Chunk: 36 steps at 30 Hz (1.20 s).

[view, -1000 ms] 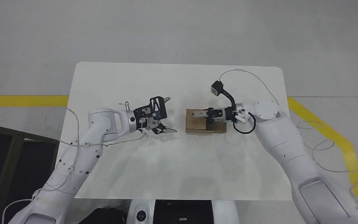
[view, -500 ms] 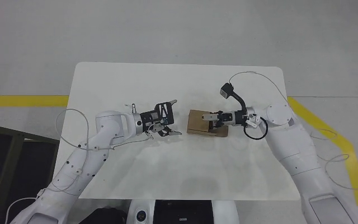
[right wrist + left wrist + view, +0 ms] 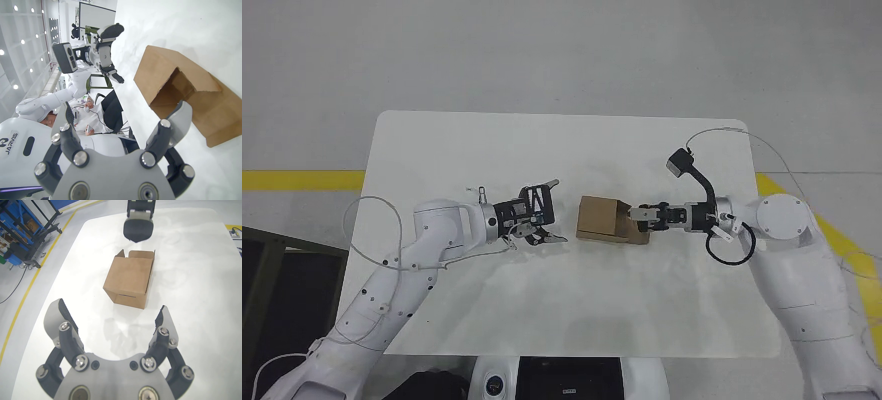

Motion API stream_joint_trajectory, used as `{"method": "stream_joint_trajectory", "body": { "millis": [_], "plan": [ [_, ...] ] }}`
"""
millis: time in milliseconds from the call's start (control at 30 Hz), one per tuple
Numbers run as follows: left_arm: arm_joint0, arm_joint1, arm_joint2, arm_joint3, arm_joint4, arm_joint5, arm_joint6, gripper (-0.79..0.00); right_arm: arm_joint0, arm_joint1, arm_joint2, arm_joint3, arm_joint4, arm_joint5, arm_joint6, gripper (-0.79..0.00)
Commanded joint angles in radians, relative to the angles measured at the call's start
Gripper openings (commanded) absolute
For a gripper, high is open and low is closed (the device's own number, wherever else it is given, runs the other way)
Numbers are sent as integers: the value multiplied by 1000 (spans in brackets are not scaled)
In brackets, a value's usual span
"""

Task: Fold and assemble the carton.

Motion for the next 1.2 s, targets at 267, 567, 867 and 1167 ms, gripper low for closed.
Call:
{"method": "stream_joint_trajectory", "body": {
  "millis": [267,567,867,1167],
  "plan": [
    [-90,-30,114,57,62,-21,24,0,-87,15,48,-96,-2,28,-29,0],
    [-186,-82,221,178,14,22,12,0,-109,18,42,-122,-19,58,-46,0],
    [-252,-125,266,301,-104,30,-25,0,-158,21,9,-112,9,83,-52,0],
    [-283,-142,269,355,-160,-5,-23,0,-106,5,-76,6,31,38,-108,0]
  ]
}}
